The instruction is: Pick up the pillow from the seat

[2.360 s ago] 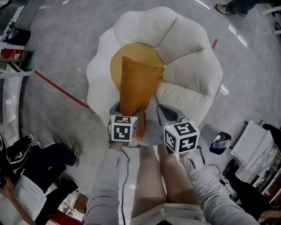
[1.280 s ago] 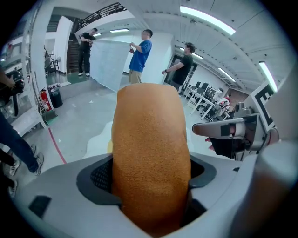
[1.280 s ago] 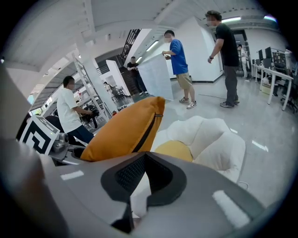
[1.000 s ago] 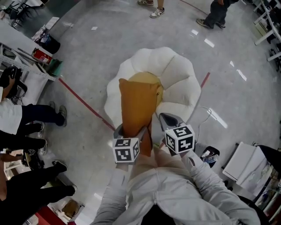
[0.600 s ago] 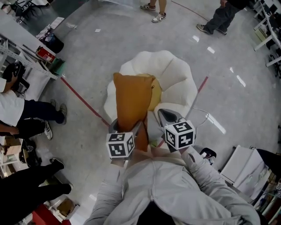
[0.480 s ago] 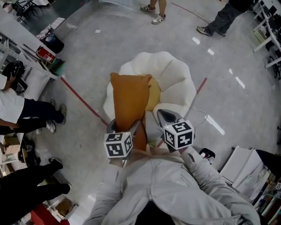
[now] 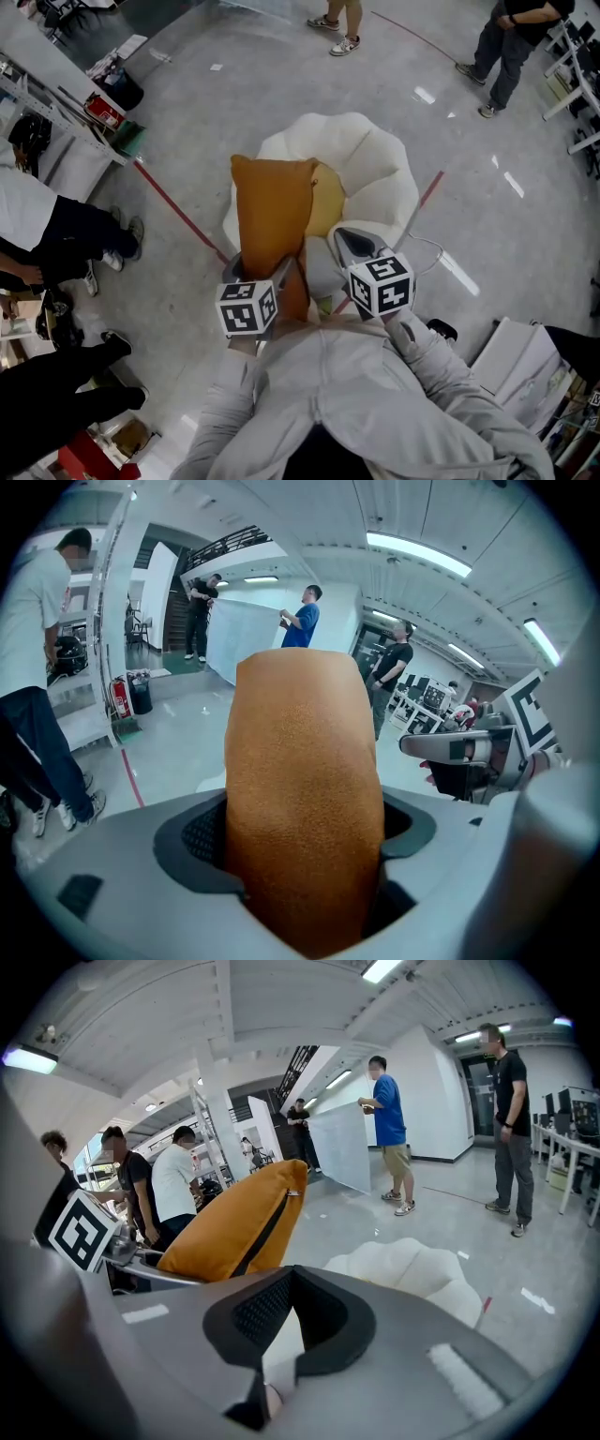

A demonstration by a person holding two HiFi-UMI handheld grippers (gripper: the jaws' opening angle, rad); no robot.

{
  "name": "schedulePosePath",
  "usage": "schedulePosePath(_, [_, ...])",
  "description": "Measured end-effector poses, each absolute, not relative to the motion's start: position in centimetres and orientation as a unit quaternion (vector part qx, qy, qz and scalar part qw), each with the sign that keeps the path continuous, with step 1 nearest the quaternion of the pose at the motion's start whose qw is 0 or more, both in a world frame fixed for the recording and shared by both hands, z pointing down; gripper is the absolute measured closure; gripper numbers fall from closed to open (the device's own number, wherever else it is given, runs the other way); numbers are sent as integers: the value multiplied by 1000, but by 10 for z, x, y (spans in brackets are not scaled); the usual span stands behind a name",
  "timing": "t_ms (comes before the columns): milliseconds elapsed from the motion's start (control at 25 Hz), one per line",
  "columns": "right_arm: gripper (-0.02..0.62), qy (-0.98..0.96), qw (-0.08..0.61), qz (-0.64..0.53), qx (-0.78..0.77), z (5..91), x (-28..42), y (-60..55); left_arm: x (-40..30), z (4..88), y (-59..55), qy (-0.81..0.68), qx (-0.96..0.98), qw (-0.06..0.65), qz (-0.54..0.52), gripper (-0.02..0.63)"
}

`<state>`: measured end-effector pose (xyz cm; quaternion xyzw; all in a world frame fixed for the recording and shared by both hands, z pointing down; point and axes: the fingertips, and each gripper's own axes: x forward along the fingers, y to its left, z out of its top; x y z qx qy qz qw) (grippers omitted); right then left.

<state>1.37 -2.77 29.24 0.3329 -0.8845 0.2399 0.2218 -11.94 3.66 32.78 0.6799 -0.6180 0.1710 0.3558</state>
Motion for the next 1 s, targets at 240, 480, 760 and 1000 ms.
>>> schedulePosePath(240, [597,-887,224,231,332,291,13,-27,-119,328,37,-619,680,354,170,207])
schedulePosePath(480, [597,-887,225,228,331,290,11,-24,-120,326,36,-618,683,352,168,207])
schedulePosePath(760, [597,-886,226,230,333,291,11,-22,-120,327,36,-614,685,355,169,206])
schedulePosePath(1000, [597,-886,225,231,332,290,14,-22,-115,327,35,-612,685,354,174,206])
